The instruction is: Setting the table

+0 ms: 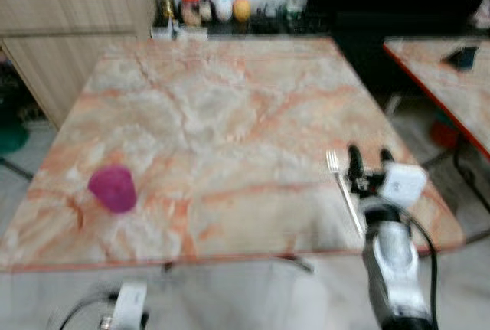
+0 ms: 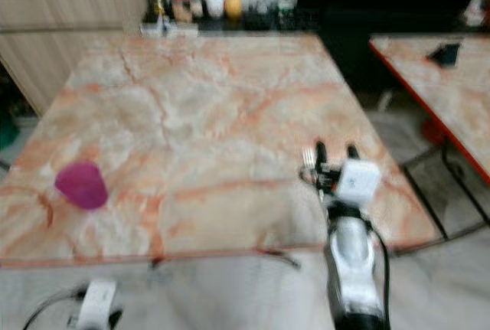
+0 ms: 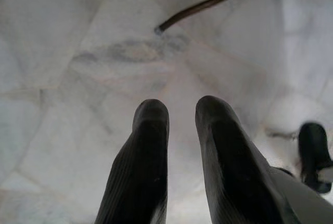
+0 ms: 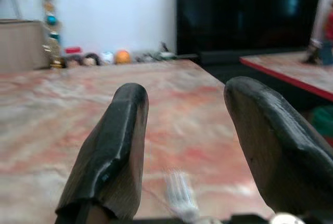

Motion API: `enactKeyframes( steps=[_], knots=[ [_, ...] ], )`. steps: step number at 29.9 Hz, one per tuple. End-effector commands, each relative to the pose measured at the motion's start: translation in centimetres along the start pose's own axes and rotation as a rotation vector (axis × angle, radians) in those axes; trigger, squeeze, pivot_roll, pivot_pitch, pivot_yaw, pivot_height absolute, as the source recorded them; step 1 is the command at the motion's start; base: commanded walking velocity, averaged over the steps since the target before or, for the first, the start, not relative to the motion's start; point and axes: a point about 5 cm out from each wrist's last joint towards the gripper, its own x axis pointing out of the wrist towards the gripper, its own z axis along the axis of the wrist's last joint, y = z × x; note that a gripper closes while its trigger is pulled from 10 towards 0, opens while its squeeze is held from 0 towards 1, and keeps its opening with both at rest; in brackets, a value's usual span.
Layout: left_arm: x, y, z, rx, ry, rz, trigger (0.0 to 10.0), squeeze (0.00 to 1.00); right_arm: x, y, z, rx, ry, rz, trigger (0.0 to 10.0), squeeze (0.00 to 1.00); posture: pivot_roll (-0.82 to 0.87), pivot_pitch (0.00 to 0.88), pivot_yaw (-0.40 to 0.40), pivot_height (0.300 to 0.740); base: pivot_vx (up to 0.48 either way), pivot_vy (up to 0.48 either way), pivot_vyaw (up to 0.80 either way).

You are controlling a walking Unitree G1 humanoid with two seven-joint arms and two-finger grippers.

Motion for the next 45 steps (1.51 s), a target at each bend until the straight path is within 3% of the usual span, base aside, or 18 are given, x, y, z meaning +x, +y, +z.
enactKeyframes(
  steps=[1, 9, 10, 16, 17, 18, 19, 28, 40, 45],
  knots=[
    [-0.4, 0.6, -1.5, 0.009, 0.056, 0.015, 10.0, 0.00, -0.1, 0.5, -0.1, 0.004, 0.014, 0.008, 10.0, 0.00, 0.05, 0.000, -0.016, 0.731, 0.000, 0.000, 0.00],
    [-0.5, 0.6, -1.7, 0.012, 0.063, 0.015, 10.0, 0.00, -0.5, 0.5, -1.0, 0.019, 0.085, -0.003, 10.0, 0.00, 0.05, 0.000, -0.016, 0.731, 0.000, 0.000, 0.00],
    [-0.5, 0.6, -1.7, 0.012, 0.064, 0.015, 10.0, 0.00, -0.7, 0.1, -1.2, 0.024, 0.108, -0.021, 10.0, 1.00, 0.05, 0.000, -0.016, 0.731, 0.000, 0.000, 0.00],
    [-0.5, 0.6, -1.8, 0.014, 0.069, 0.013, 10.0, 0.00, -0.6, -1.7, -2.4, -0.005, 0.218, -0.091, 10.0, 1.00, 0.04, 0.000, -0.016, 0.731, 0.000, 0.000, 0.00],
    [-0.5, 0.6, -1.8, 0.013, 0.070, 0.012, 10.0, 0.00, -0.5, -1.7, -2.2, 0.001, 0.213, -0.084, 10.0, 0.71, 0.04, 0.000, -0.017, 0.731, 0.000, 0.000, 0.00],
    [-0.5, 0.5, -1.8, 0.012, 0.070, 0.011, 10.0, 0.00, -0.3, -1.7, -2.2, -0.001, 0.215, -0.074, 10.0, 0.04, 0.04, 0.000, -0.017, 0.731, 0.000, 0.000, 0.00],
    [-0.5, 0.5, -1.9, 0.012, 0.071, 0.009, 10.0, 0.00, -0.1, -1.7, -2.4, -0.023, 0.247, -0.064, 10.0, 0.00, 0.04, 0.000, -0.017, 0.731, 0.000, 0.000, 0.00],
    [-0.5, 0.2, -1.9, 0.008, 0.072, 0.005, 10.0, 0.00, 0.7, -0.3, -4.6, -0.028, 0.456, 0.006, 10.0, 0.00, 0.04, 0.000, -0.021, 0.731, 0.000, 0.000, 0.00],
    [-0.5, 0.2, -1.9, 0.006, 0.071, 0.008, 10.0, 0.00, 2.7, -0.3, -4.4, -0.022, 0.495, -0.017, 10.0, 0.00, 0.04, 0.000, -0.023, 0.731, 0.000, 0.000, 0.00],
    [-0.5, 0.2, -1.9, 0.009, 0.071, 0.008, 10.0, 0.00, 2.6, -0.6, -4.5, -0.009, 0.513, -0.040, 10.0, 0.00, 0.04, 0.000, -0.023, 0.731, 0.000, 0.000, 0.00]
  ],
)
